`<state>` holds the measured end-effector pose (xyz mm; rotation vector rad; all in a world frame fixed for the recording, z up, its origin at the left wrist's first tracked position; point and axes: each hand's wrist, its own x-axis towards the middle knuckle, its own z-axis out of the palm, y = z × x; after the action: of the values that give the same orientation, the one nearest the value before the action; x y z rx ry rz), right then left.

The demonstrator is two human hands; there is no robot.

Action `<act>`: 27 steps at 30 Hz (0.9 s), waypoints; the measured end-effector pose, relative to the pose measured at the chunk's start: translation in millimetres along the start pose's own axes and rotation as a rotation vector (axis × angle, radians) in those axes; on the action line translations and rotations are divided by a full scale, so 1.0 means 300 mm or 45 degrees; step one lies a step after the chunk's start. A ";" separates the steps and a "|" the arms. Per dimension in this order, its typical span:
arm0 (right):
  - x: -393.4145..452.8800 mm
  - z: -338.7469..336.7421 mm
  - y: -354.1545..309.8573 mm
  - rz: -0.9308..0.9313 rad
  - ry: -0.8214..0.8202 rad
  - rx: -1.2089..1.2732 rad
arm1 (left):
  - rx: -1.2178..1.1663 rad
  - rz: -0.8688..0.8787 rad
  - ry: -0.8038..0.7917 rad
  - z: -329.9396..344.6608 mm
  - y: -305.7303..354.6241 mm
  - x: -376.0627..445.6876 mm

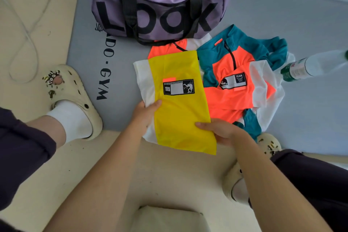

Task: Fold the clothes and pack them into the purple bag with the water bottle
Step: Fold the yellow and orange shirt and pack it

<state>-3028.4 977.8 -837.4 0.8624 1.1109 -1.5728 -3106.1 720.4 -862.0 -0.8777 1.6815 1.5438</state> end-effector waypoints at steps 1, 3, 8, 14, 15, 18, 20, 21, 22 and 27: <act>0.008 0.013 0.019 0.027 -0.011 0.025 | 0.046 -0.020 -0.015 -0.013 -0.003 0.003; 0.029 0.041 0.052 0.032 0.053 -0.086 | 0.188 -0.090 -0.065 -0.044 -0.014 0.003; 0.049 0.076 0.110 -0.024 0.131 -0.011 | 0.582 -0.302 -0.211 -0.109 -0.071 -0.040; 0.013 0.064 0.077 0.044 0.138 -0.506 | 0.538 -0.239 -0.248 -0.155 -0.082 -0.039; 0.012 0.061 0.051 -0.022 0.222 -0.577 | 0.474 -0.215 -0.204 -0.152 -0.079 -0.036; 0.020 0.062 -0.030 -0.330 0.600 -0.550 | 0.083 -0.216 -0.109 -0.131 -0.058 -0.022; 0.034 0.072 -0.069 -0.487 0.791 -0.473 | -0.088 -0.248 -0.079 -0.113 -0.044 -0.011; 0.041 0.081 -0.082 -0.516 0.824 -0.429 | -0.088 -0.247 -0.066 -0.107 -0.042 -0.004; 0.050 0.089 -0.090 -0.519 0.832 -0.404 | -0.071 -0.241 -0.063 -0.105 -0.042 0.003; 0.058 0.089 -0.101 -0.470 0.649 -0.215 | -0.100 -0.224 -0.174 -0.149 -0.036 0.005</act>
<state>-3062.5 950.0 -837.3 1.0138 1.8261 -1.5585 -3099.6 674.9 -866.3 -0.9134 1.4168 1.5221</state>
